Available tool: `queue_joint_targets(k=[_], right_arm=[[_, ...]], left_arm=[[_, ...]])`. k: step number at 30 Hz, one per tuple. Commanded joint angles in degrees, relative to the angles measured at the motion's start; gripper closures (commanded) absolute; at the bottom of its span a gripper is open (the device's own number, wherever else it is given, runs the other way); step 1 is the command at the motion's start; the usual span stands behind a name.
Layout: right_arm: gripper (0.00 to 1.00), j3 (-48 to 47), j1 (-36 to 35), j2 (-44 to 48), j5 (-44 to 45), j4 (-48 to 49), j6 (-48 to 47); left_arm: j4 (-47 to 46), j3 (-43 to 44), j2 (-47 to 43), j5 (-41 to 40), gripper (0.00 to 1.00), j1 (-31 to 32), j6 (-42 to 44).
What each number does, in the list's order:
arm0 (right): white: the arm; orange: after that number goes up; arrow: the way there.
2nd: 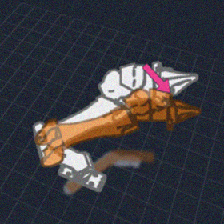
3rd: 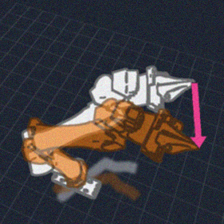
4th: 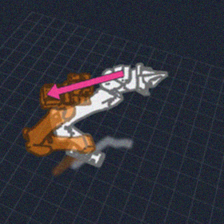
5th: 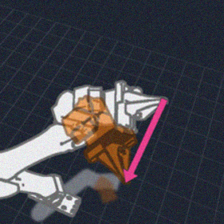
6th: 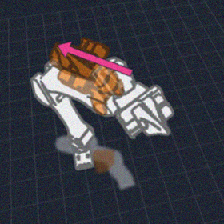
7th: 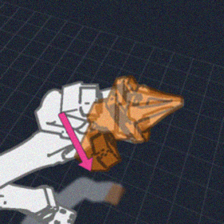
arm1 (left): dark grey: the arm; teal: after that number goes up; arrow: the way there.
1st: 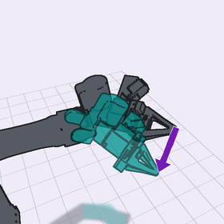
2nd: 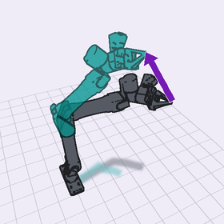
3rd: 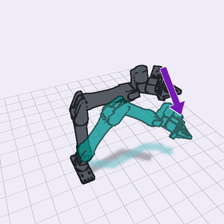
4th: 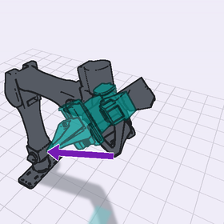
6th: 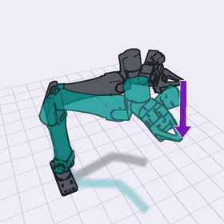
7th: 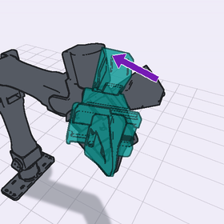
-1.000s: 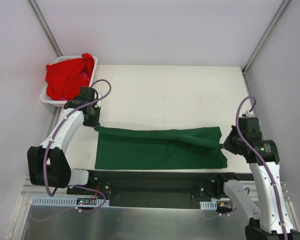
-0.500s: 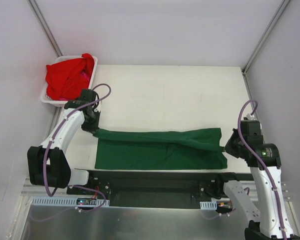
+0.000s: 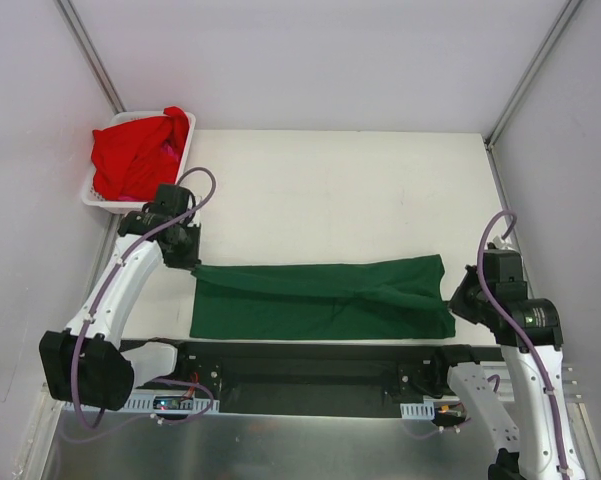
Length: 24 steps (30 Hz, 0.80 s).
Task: Fold and stack the t-shirts
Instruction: Fold the tshirt
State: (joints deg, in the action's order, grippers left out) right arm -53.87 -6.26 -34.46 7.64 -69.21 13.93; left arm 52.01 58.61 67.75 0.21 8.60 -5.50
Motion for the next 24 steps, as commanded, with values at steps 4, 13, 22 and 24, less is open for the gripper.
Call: queue_joint_targets(k=[4, 13, 22, 24], right_arm=[[0.99, -0.45, 0.46, 1.67, -0.61, -3.3, -0.22], [0.99, -1.77, 0.46, 1.76, -0.7, -4.53, -0.31], [0.99, -1.94, 0.37, 1.59, -0.7, -5.41, -1.1], [0.99, -1.94, 0.37, 1.5, -0.78, -5.41, -1.28]], left_arm=[[4.15, 1.94, -0.34, 6.64, 1.0, 1.06, -1.97], [7.14, 1.6, 0.02, 6.47, 1.0, 4.05, -5.31], [9.6, -0.25, -1.3, 4.1, 1.0, 4.23, -7.42], [9.69, -0.51, -1.48, 2.7, 1.0, 4.23, -7.77]])
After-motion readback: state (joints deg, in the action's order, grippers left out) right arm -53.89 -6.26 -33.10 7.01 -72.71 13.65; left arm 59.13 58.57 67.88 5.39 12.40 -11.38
